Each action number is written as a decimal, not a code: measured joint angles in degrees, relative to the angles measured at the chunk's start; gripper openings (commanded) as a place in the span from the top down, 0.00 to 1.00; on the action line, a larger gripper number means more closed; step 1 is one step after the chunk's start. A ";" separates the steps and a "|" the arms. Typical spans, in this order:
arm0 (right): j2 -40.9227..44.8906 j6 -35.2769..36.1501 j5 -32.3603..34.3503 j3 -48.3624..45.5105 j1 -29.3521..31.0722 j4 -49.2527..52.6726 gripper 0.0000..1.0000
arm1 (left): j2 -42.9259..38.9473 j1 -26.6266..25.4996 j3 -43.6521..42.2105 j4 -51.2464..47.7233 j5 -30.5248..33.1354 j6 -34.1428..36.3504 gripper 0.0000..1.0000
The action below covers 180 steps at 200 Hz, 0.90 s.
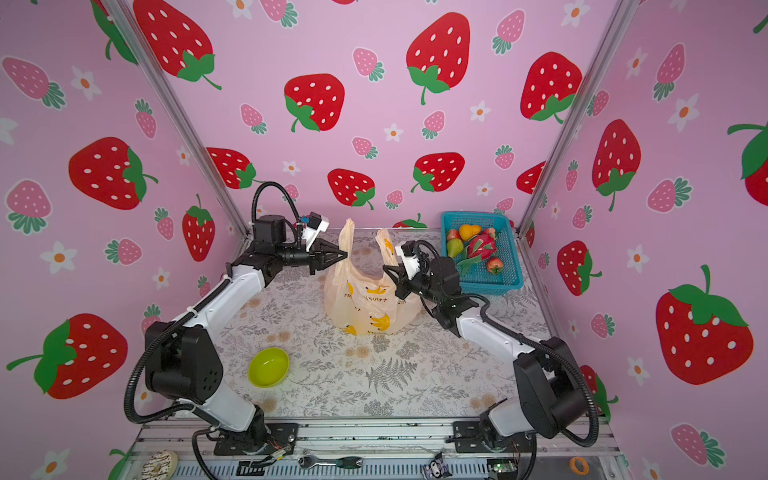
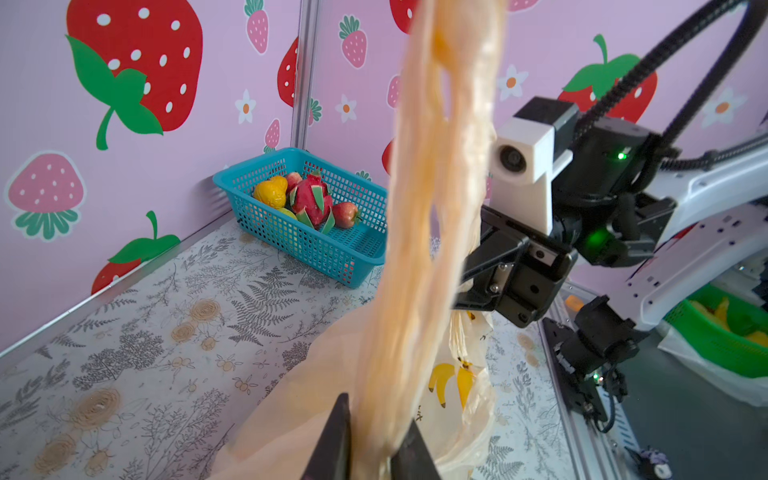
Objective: Place the fake fruits into the plastic bag and tie a complex knot
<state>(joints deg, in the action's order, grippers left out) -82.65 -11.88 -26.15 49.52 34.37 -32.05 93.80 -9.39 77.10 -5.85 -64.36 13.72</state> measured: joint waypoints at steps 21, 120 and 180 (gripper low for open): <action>0.00 0.02 -0.02 0.02 0.00 0.02 1.00 | 0.00 -0.04 0.07 -0.96 -0.13 1.03 0.68; -0.24 0.13 -0.07 0.04 0.00 0.04 1.00 | 6.10 0.15 8.81 -9.25 -1.70 6.95 0.45; -0.63 0.66 -0.02 0.72 0.00 0.55 1.00 | 7.26 -1.40 9.44 -11.08 -3.10 7.17 0.82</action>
<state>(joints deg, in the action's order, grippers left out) -83.29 -11.22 -26.17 50.24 34.37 -31.51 101.06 -10.79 86.54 -16.93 -67.46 20.88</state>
